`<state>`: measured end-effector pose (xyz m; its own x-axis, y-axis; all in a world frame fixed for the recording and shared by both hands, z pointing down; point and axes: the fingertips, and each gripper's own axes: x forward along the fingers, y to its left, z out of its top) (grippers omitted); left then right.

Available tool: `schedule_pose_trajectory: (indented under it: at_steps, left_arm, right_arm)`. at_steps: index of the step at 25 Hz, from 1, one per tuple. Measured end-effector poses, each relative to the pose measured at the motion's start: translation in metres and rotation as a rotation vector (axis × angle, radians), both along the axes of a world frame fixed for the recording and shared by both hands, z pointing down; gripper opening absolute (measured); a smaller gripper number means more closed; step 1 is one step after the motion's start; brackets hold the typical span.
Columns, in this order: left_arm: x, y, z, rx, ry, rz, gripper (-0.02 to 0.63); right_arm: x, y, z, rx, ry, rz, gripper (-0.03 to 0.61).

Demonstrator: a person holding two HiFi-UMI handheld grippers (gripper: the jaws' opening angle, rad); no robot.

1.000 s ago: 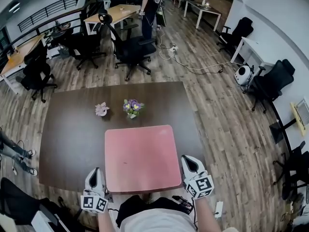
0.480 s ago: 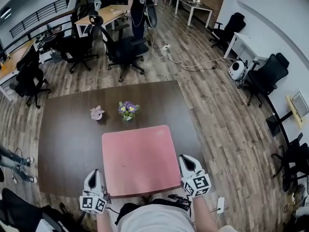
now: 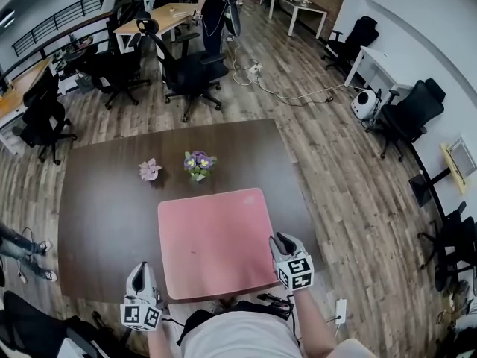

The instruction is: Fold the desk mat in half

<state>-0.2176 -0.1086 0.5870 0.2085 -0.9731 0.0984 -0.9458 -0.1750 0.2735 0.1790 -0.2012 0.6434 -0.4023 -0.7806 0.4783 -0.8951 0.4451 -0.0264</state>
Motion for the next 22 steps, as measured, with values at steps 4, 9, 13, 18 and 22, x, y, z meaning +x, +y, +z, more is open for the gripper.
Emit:
schedule_pose_trajectory:
  at_steps: [4, 9, 13, 18, 22]
  left_arm:
    - [-0.006, 0.004, -0.001, -0.002, -0.007, -0.007, 0.003]
    - [-0.010, 0.010, -0.002, -0.003, -0.017, -0.015, 0.003]
    - [-0.009, 0.016, -0.003, -0.008, -0.009, -0.030, 0.003]
    - [-0.007, 0.021, -0.004, -0.012, -0.010, -0.040, 0.003]
    - [-0.002, 0.021, -0.002, -0.010, -0.016, -0.030, 0.003]
  right_arm:
    - [0.001, 0.008, 0.065, -0.228, 0.060, 0.002, 0.166]
    - [0.010, 0.025, 0.136, -0.540, 0.122, 0.054, 0.290]
    - [0.019, 0.026, 0.158, -0.612, 0.138, 0.113, 0.325]
    - [0.021, 0.024, 0.156, -0.619, 0.158, 0.125, 0.334]
    - [0.020, 0.022, 0.156, -0.618, 0.166, 0.096, 0.319]
